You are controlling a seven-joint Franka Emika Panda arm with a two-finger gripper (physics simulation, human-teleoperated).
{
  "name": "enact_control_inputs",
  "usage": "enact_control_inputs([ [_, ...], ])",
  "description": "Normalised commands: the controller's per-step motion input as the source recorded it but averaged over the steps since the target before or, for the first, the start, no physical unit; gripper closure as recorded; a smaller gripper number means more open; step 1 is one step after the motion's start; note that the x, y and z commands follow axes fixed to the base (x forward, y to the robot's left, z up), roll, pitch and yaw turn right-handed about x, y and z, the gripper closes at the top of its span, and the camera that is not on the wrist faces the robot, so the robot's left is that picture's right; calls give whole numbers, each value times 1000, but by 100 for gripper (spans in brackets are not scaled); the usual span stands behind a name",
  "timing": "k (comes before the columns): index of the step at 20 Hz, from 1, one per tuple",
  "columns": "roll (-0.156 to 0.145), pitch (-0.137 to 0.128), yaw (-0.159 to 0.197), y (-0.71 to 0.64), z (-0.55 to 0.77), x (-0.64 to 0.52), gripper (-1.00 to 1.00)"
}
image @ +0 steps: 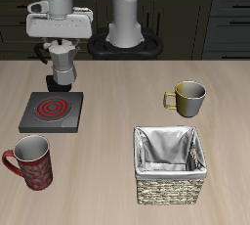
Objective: Place the moka pot on the stove and turn off the stove
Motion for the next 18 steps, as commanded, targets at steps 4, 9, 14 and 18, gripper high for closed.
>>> enact_control_inputs([
  [4, 4, 9, -1, -61, 12, 31, 100],
  [9, -71, -12, -2, -331, -51, 107, 100],
  [14, -57, 6, -41, -208, -123, 66, 100],
  [18, -26, -2, -13, -113, -110, 41, 100],
])
